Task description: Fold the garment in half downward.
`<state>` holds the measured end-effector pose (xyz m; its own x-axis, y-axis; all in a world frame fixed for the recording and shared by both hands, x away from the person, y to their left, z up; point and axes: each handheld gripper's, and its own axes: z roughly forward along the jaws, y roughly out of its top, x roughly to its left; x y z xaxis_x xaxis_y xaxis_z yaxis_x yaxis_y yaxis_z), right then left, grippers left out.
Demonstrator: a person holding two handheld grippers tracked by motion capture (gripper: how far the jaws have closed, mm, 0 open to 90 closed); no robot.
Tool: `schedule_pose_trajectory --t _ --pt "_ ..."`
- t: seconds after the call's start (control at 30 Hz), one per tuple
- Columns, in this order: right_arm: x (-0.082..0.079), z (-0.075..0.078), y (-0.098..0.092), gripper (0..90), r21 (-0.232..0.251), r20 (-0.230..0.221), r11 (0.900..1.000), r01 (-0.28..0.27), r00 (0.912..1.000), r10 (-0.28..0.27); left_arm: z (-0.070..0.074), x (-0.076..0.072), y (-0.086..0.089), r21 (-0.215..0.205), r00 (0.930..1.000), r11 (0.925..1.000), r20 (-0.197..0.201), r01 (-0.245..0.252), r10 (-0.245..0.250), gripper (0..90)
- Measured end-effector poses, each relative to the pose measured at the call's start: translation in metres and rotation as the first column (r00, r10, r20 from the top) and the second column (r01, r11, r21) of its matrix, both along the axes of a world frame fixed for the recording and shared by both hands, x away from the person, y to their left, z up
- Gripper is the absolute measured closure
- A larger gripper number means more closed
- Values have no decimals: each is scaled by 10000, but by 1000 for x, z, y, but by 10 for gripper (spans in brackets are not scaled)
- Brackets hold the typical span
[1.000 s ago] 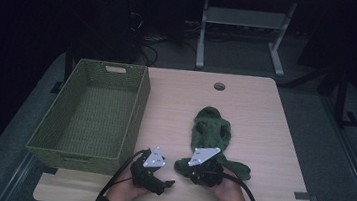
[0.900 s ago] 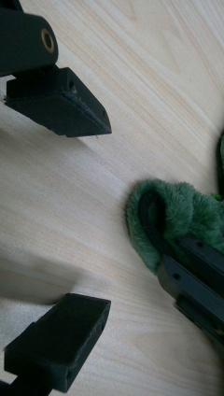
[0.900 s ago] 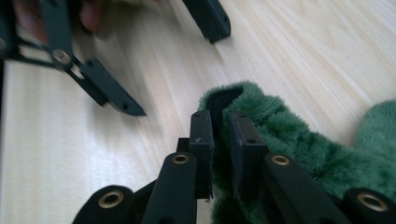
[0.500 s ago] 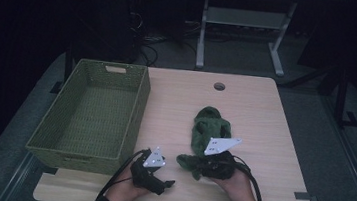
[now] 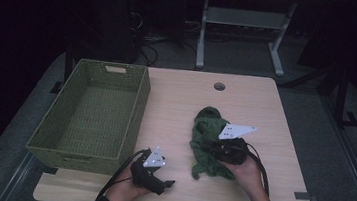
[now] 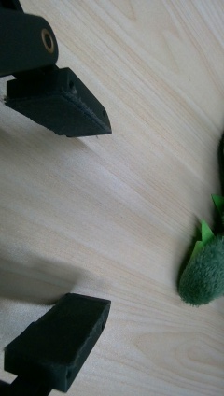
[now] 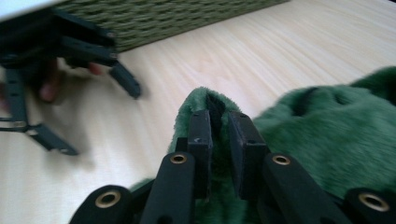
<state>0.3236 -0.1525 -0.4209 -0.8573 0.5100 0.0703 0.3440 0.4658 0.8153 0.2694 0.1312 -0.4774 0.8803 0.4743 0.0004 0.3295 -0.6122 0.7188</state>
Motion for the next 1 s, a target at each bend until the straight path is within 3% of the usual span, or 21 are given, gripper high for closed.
schedule_pose_trajectory --t 0.1,0.33,0.43,0.6,0.67,0.77,0.9,1.0 --pt "8 -3 -3 795 -331 114 9990 297 9995 -293 0 0 0 6 10000 10000 11 6 -6 129" --pt "26 -17 -9 764 -801 -231 9917 1004 9945 -1025 0 0 0 -21 10000 10000 -30 -12 12 129" --pt "30 -19 -13 741 -1019 116 9836 1490 9888 -1485 0 0 0 -22 10000 10000 -31 -12 12 129" --pt "36 -18 -17 735 -923 359 9763 1956 9805 -1931 0 0 0 -22 10000 10000 -30 -15 15 129" --pt "38 -21 -15 735 -993 236 9762 1930 9812 -1916 0 0 0 -21 10000 10000 -32 -15 15 129" --pt "39 -30 -3 737 -1508 118 9736 1714 9851 -1716 0 0 0 -6 10000 10000 -31 -18 18 129" --pt "39 -36 7 738 -1978 244 9665 1635 9865 -1619 0 0 0 -6 10000 10000 -32 -18 18 129" --pt "38 -32 3 696 -1750 211 9689 1749 9845 -1740 0 0 0 -3 10000 10000 -31 -15 15 129"
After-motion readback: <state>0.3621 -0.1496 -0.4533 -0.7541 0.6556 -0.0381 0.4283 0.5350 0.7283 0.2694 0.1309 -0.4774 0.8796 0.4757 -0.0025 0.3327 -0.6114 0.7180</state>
